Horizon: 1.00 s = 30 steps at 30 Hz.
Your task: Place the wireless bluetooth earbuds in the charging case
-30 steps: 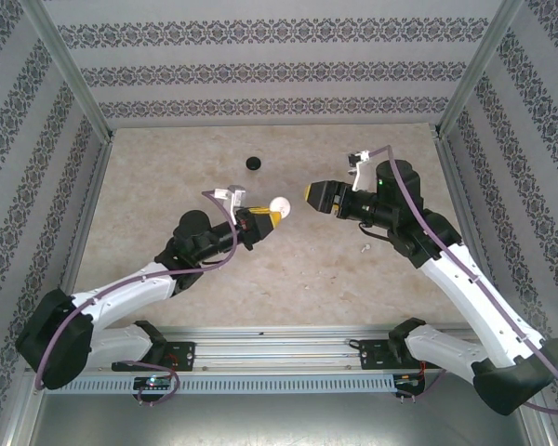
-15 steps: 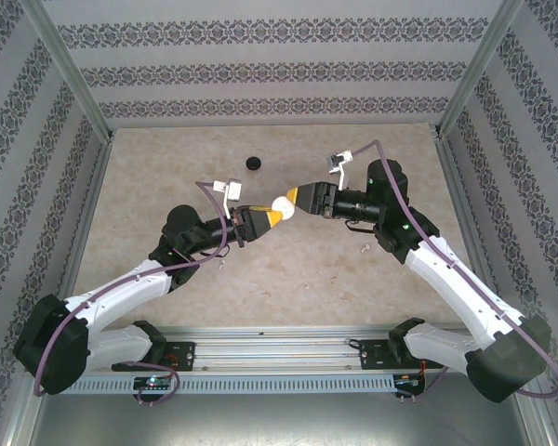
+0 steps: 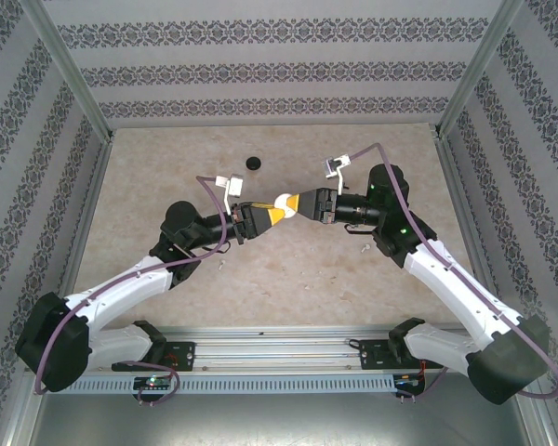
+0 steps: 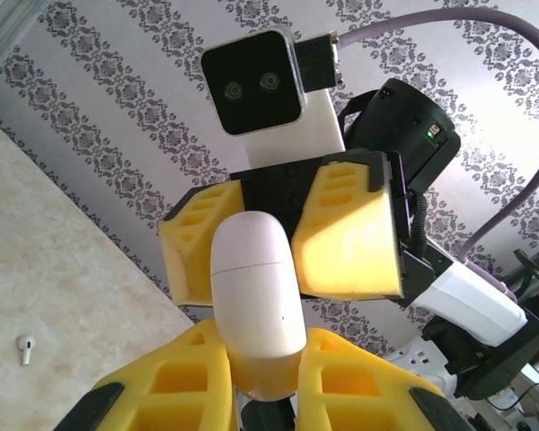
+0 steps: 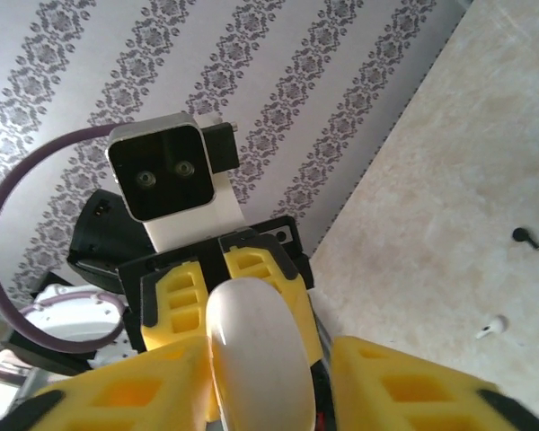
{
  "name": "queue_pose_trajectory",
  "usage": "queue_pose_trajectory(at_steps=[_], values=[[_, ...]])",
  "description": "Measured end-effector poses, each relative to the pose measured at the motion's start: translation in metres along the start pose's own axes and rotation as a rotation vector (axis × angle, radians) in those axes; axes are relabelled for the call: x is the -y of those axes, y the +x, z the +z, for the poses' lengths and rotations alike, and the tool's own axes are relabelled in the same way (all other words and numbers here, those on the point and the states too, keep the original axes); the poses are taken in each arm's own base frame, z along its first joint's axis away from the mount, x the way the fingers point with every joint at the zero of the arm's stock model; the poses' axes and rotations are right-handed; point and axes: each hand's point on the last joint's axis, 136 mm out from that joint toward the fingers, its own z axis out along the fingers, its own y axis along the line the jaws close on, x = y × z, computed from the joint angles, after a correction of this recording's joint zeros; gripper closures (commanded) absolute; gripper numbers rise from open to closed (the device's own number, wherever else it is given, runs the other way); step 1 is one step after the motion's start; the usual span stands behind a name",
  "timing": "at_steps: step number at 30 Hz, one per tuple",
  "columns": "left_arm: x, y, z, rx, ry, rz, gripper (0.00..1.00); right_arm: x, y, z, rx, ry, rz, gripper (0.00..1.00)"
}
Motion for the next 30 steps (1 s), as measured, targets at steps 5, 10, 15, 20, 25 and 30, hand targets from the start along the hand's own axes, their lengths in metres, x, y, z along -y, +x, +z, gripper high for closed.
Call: queue_pose_trajectory(at_steps=[5, 10, 15, 20, 25, 30], values=[[-0.002, -0.001, -0.001, -0.002, 0.000, -0.007, 0.85, 0.000, -0.001, 0.002, -0.003, -0.009, -0.010, 0.84], [-0.001, 0.000, -0.002, -0.007, -0.007, -0.008, 0.82, 0.000, 0.001, 0.002, -0.008, -0.007, -0.024, 0.92], [0.000, 0.003, -0.007, -0.025, -0.027, -0.003, 0.80, -0.003, 0.005, 0.005, -0.036, 0.000, -0.052, 0.96], [0.002, 0.005, -0.009, -0.051, -0.051, 0.018, 0.67, -0.006, 0.008, 0.006, -0.059, 0.004, -0.084, 0.98], [-0.004, 0.010, -0.017, -0.073, -0.108, 0.038, 0.45, -0.005, 0.016, 0.008, -0.091, 0.017, -0.116, 1.00], [-0.002, 0.011, -0.027, -0.090, -0.129, 0.067, 0.34, -0.004, 0.021, 0.009, -0.110, 0.030, -0.145, 1.00]])
